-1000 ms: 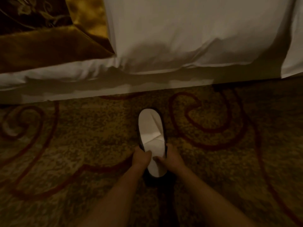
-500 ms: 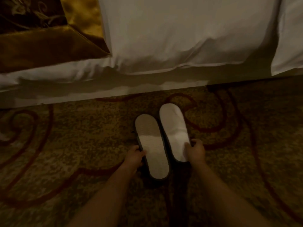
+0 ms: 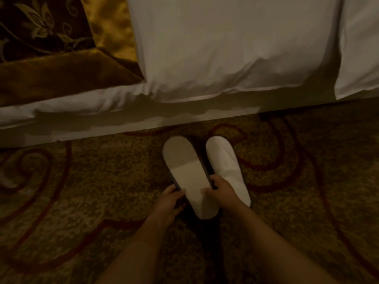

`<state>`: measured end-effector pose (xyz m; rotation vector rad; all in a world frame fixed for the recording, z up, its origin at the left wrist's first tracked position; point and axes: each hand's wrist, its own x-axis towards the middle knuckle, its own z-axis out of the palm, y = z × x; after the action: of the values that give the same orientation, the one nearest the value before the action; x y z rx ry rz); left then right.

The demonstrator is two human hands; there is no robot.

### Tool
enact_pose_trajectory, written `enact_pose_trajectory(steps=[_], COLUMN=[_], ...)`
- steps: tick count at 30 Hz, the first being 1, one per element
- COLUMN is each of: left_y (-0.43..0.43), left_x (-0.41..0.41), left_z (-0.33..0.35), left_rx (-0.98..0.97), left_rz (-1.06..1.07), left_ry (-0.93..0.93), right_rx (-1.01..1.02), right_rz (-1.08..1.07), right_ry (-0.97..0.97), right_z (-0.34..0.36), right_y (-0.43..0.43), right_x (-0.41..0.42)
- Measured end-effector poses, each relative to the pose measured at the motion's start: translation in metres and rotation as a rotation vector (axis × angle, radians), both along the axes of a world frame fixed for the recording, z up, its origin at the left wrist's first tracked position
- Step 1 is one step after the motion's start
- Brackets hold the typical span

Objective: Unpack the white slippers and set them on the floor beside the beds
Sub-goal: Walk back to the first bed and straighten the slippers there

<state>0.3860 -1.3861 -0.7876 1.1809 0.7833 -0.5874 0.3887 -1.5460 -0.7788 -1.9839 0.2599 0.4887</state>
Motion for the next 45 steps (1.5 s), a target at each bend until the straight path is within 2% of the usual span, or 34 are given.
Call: enact_pose_trajectory(steps=[3, 5, 7, 10, 14, 18, 21, 23, 25, 28, 34, 38, 41, 43, 45], left_y=[0.017, 0.025, 0.032, 0.033, 0.026, 0.025, 0.03, 0.032, 0.031, 0.029, 0.024, 0.021, 0.021, 0.02, 0.016], left_x=[-0.002, -0.003, -0.003, 0.003, 0.0, 0.006, 0.01, 0.008, 0.006, 0.003, 0.002, -0.002, 0.001, 0.005, 0.008], left_z=[0.007, 0.015, 0.021, 0.02, 0.01, 0.003, -0.004, -0.01, -0.014, -0.017, -0.012, -0.008, -0.004, 0.0, 0.005], left_rx=[-0.197, -0.459, -0.493, -0.193, -0.157, 0.009, 0.041, 0.103, 0.172, 0.25, 0.366, 0.624, 0.706, 0.708, 0.704], left_rz=[0.081, 0.159, 0.115, -0.063, -0.174, 0.038, 0.161, 0.157, 0.139, 0.041, -0.129, -0.299, -0.26, -0.224, -0.212], left_ry=[-0.028, -0.075, -0.058, -0.014, -0.01, -0.1, -0.11, -0.112, -0.103, -0.111, -0.176, -0.265, -0.271, -0.315, -0.409], right_rx=[0.132, 0.176, 0.142, -0.123, -0.212, -0.084, -0.151, -0.138, -0.183, -0.376, -0.594, -0.651, -0.827, -0.958, -0.989], right_rz=[-0.071, -0.078, -0.038, 0.016, 0.029, -0.02, 0.19, 0.223, 0.176, 0.14, 0.189, 0.264, 0.092, 0.017, -0.008], right_ry=[-0.02, -0.058, -0.144, -0.232, -0.232, -0.032, 0.127, 0.159, 0.106, 0.024, -0.057, -0.154, -0.325, -0.274, -0.11], right_z=[0.009, 0.014, 0.015, 0.013, 0.012, 0.006, -0.005, -0.011, -0.017, -0.019, -0.027, -0.03, -0.024, -0.022, -0.024], right_y=[-0.007, -0.008, -0.007, -0.006, -0.003, 0.005, 0.019, 0.03, 0.038, 0.046, 0.068, 0.057, 0.035, 0.011, -0.013], right_x=[0.01, 0.015, 0.015, 0.015, 0.012, 0.009, -0.009, -0.023, -0.028, -0.022, -0.018, -0.018, -0.008, -0.002, 0.003])
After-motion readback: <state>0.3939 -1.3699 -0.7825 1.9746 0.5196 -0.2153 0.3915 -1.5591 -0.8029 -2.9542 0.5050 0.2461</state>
